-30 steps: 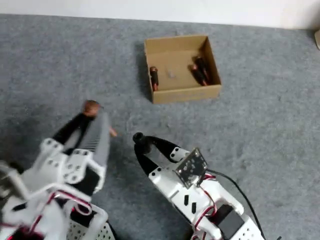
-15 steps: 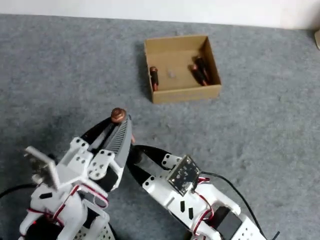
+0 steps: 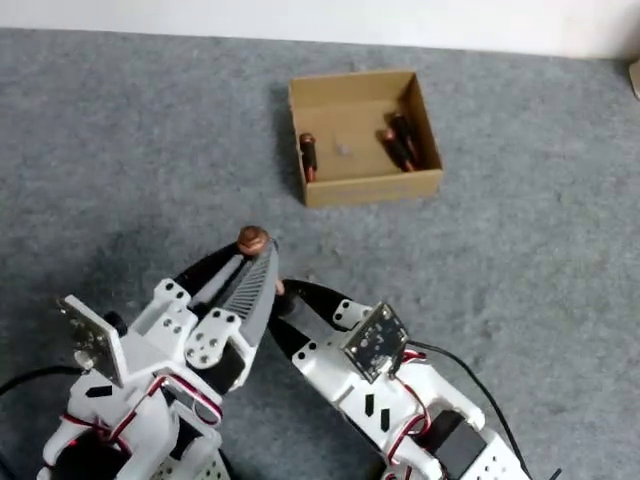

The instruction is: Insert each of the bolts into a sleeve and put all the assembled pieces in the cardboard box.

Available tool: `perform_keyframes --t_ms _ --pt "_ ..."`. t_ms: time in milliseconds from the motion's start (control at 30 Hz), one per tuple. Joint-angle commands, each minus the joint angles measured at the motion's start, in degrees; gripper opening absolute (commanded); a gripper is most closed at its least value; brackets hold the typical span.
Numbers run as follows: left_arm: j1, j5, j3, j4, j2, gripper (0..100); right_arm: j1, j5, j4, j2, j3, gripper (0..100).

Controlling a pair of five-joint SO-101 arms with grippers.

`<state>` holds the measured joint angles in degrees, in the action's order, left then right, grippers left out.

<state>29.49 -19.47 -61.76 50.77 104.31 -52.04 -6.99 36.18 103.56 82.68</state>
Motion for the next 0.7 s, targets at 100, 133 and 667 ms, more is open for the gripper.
perform_keyframes --t_ms 100,133,667 --pt "0.8 0.3 -2.9 -2.3 0.2 0 0.9 -0.4 -0.5 0.5 -0.7 0.4" --pt "0.8 0.3 -2.9 -2.5 0.2 0 1.0 -0.5 -0.5 0.5 -0.7 0.4" --pt "-7.6 0.0 0.0 -7.4 0.3 0 1.0 -0.5 -0.5 0.5 -0.7 0.4"
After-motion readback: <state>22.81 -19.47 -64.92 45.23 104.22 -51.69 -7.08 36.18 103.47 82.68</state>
